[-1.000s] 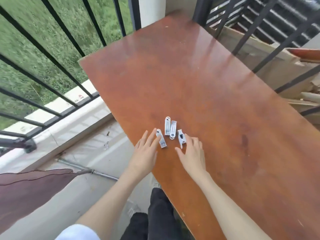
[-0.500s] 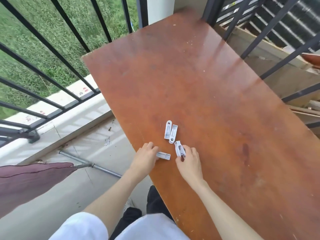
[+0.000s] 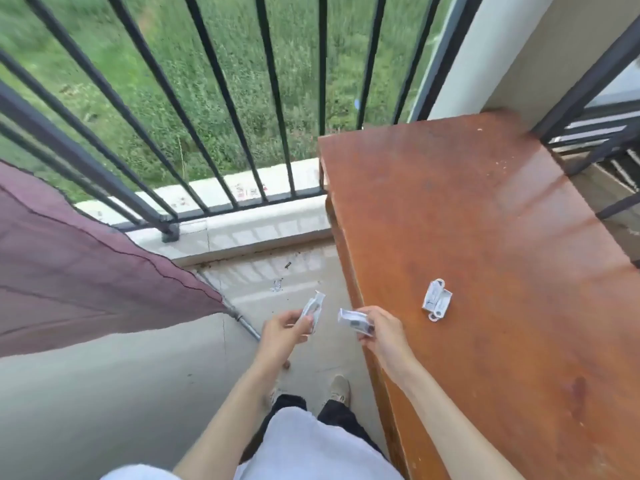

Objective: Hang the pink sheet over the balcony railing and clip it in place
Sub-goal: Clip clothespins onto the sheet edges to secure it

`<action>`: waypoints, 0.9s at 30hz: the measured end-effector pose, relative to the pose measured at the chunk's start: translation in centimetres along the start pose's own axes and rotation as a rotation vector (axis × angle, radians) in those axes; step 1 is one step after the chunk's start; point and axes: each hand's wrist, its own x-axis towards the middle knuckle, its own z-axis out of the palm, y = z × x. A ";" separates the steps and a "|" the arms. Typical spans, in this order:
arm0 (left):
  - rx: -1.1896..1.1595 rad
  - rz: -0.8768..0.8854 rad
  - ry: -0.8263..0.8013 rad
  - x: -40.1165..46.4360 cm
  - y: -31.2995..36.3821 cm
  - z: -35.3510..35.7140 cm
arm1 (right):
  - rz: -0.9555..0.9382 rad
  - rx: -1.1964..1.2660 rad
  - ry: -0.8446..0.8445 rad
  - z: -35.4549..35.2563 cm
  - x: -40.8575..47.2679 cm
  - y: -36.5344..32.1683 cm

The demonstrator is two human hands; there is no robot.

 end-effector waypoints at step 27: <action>-0.398 0.322 0.448 -3.6 3.7 -22.8 | -0.041 -0.533 -1.194 29.2 -3.4 -11.0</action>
